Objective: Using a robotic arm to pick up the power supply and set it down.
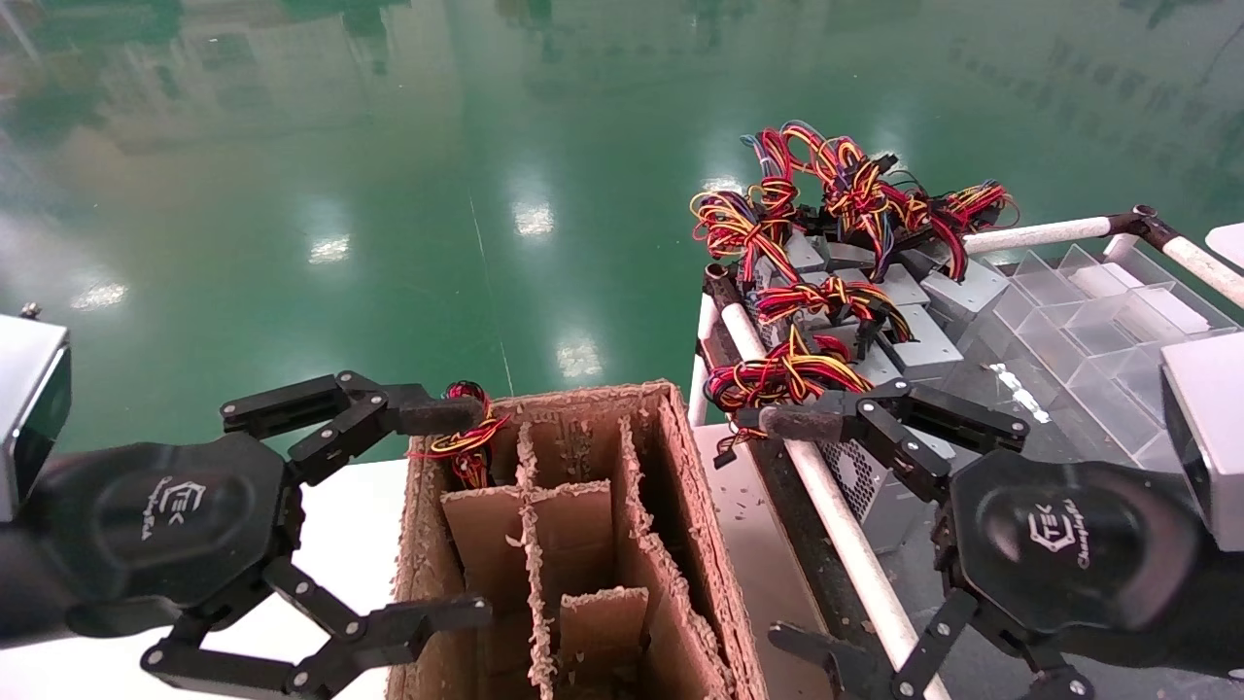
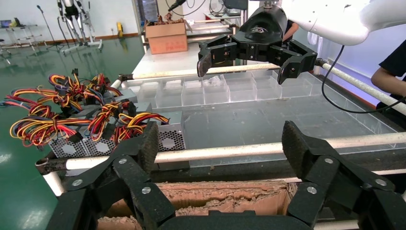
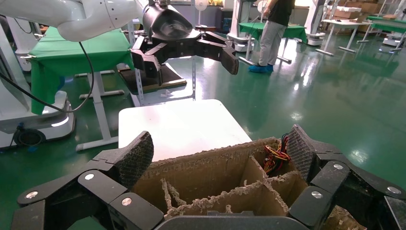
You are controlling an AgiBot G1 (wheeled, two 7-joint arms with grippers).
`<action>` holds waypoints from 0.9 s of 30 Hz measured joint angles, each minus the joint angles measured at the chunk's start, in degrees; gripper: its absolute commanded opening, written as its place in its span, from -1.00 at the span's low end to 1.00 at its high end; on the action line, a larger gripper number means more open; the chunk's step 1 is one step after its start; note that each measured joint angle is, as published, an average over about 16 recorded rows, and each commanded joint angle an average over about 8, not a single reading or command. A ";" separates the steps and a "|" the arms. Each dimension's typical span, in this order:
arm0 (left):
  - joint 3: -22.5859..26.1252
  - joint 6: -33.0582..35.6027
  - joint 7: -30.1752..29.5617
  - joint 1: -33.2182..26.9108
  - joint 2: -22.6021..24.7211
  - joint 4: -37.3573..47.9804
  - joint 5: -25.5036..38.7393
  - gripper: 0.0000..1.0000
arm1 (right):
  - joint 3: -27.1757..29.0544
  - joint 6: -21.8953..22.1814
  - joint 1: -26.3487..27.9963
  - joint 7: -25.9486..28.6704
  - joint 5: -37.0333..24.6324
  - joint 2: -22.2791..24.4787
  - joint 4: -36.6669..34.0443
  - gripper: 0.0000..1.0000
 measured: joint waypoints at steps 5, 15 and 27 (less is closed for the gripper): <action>0.00 0.00 0.00 0.00 0.00 0.00 0.00 -1.00 | 0.00 0.00 0.00 0.00 0.00 0.00 0.00 1.00; 0.00 0.00 0.00 0.00 0.00 -0.01 0.00 -1.00 | 0.00 0.00 0.00 0.00 0.00 0.00 0.00 1.00; 0.00 0.00 0.00 0.00 0.00 -0.01 0.00 -1.00 | 0.00 0.00 0.00 0.00 0.00 0.00 0.00 1.00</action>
